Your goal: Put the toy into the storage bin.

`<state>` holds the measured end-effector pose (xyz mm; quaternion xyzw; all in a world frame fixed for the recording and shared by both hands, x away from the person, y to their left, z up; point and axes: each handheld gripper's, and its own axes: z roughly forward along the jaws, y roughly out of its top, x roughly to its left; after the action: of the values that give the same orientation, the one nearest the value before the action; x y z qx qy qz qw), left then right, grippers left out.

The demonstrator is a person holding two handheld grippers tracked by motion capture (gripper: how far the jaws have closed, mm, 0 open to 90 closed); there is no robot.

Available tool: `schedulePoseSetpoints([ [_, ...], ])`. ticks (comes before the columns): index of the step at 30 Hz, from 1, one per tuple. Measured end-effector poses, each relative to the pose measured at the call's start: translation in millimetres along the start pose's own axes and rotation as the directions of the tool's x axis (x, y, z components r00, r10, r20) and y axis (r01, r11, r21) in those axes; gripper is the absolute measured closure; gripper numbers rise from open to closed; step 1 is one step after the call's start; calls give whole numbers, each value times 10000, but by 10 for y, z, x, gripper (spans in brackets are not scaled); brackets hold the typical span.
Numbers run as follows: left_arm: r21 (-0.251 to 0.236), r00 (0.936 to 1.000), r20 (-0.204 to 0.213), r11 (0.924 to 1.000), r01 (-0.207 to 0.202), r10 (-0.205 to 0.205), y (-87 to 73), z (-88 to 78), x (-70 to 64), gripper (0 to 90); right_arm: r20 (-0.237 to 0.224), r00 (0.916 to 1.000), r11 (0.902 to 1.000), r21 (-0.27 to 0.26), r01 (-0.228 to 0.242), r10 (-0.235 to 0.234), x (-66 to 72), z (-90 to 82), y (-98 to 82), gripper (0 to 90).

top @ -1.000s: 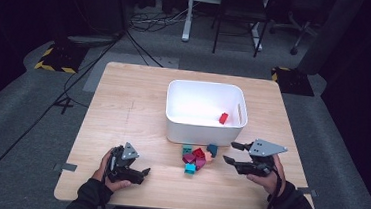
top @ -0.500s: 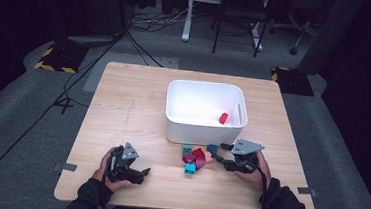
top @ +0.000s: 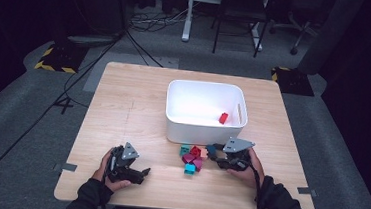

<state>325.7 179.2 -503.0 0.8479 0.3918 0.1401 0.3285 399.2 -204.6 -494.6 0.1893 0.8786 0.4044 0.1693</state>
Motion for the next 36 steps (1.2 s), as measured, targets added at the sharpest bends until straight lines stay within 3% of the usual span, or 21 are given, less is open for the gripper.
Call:
schedulePoseSetpoints([
  [5, 16, 10000, -8, 10000, -2, 2, 1, -1, 0, 80, -225, 9990, 9991, -161, -393, 389, -9, -34, -11, 591],
  [7, 6, 10000, -12, 10000, -7, 7, 0, -1, 0, 80, -198, 9995, 9996, -150, -243, 240, -28, -54, -13, 593],
  [16, 5, 10000, -13, 10000, -5, 5, 0, -1, 0, 80, -309, 9979, 9982, -181, -578, 572, -32, -159, -57, 595],
  [25, 0, 10000, -8, 10000, -4, 4, 0, 0, 0, 80, -140, 9991, 9967, -702, -408, 399, -25, -356, -39, 595],
  [36, 14, 10000, -21, 10000, -6, 6, 1, -2, 0, 80, -202, 9980, 9887, -1360, -628, 607, -50, -558, 27, 595],
])
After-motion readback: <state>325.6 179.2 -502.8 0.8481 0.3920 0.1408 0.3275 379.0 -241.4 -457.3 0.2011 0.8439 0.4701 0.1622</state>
